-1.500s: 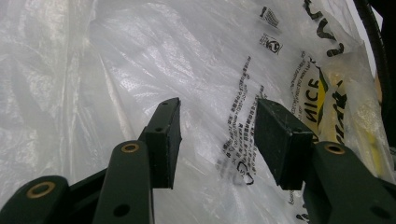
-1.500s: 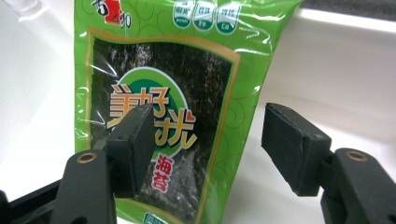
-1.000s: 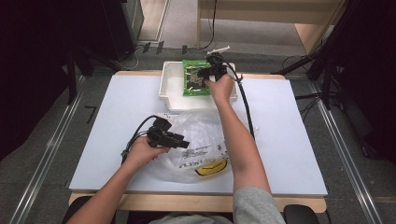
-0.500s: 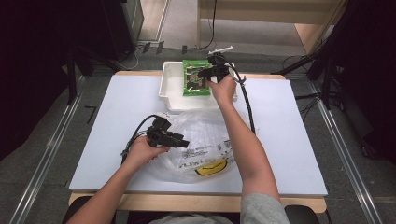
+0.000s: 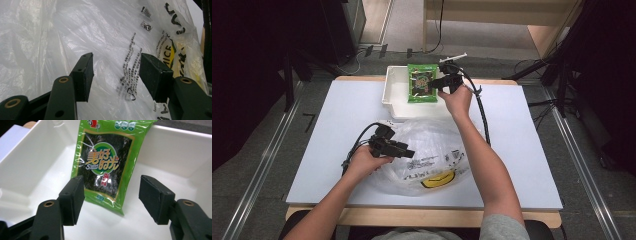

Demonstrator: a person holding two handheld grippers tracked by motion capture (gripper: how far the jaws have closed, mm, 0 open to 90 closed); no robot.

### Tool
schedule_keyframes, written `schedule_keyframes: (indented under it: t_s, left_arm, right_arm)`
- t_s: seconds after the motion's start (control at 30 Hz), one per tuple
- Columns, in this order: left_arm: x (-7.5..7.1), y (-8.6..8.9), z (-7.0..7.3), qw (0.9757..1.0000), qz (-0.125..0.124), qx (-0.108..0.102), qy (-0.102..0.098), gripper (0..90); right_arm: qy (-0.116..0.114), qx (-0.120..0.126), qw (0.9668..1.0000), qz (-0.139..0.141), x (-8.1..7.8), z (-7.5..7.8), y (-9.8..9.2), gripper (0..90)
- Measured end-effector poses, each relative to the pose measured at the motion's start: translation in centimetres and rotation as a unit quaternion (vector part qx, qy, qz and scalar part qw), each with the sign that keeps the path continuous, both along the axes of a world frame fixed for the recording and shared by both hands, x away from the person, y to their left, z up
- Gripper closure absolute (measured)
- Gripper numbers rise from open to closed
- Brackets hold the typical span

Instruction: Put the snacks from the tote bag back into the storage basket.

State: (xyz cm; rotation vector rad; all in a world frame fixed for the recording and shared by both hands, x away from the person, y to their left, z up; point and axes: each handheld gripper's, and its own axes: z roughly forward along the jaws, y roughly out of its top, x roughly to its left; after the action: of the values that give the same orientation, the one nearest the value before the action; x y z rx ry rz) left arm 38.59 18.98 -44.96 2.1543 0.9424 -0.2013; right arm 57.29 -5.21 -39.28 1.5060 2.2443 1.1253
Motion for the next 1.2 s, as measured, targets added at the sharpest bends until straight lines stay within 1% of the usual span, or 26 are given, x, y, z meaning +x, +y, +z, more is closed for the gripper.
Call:
schedule_keyframes:
  t_s: [0.07,0.13,0.23,0.3,0.4,0.6,0.73,0.83,0.9,1.07,1.13,1.2]
  left_arm:
    - [0.0,0.0,0.0,1.0,0.002,0.001,0.0,45.1]
    - [0.1,0.1,0.0,1.0,0.002,0.002,0.001,44.8]
    - [0.1,0.1,0.0,1.0,0.002,0.001,-0.001,44.7]
    - [0.1,0.1,0.0,1.0,0.002,0.0,-0.001,44.6]
    - [0.1,0.0,0.0,1.0,0.003,0.003,0.0,44.4]
    - [0.1,0.0,0.0,1.0,0.003,0.006,0.002,44.3]
    - [0.0,0.0,0.0,1.0,0.004,0.002,0.0,44.2]
    - [0.0,0.0,0.0,1.0,0.003,0.004,-0.001,44.1]
    - [0.0,0.0,0.0,1.0,0.002,0.006,-0.001,44.0]
    - [0.0,0.0,0.0,1.0,0.002,0.005,-0.001,43.9]
    - [0.0,0.0,0.0,1.0,0.001,0.007,-0.003,43.9]
    - [0.0,-0.1,0.1,1.0,0.002,0.005,-0.003,43.9]
  right_arm:
    - [0.005,0.002,1.0,0.007,-0.3,0.0,-0.1,38.7]
    - [-0.002,0.0,0.9999,0.013,-0.8,0.1,-0.3,39.2]
    - [-0.002,0.006,0.9997,0.021,-1.4,0.0,-0.6,39.3]
    - [0.001,0.017,0.9995,0.027,-1.9,0.0,-0.7,39.6]
    - [-0.008,0.036,0.9986,0.037,-2.8,0.4,-0.9,40.1]
    - [-0.017,0.037,0.9975,0.059,-4.5,0.8,-1.0,40.1]
    - [-0.017,0.035,0.9965,0.074,-5.9,0.8,-1.0,40.0]
    - [-0.019,0.038,0.9956,0.083,-6.9,0.7,-1.1,40.1]
    - [-0.023,0.032,0.9952,0.09,-7.6,0.8,-1.1,40.1]
    - [-0.027,0.036,0.9938,0.102,-9.4,0.6,-1.3,40.0]
    - [-0.026,0.034,0.9932,0.108,-10.2,0.4,-1.3,40.0]
    - [-0.031,0.035,0.9925,0.113,-10.9,0.3,-1.5,40.0]
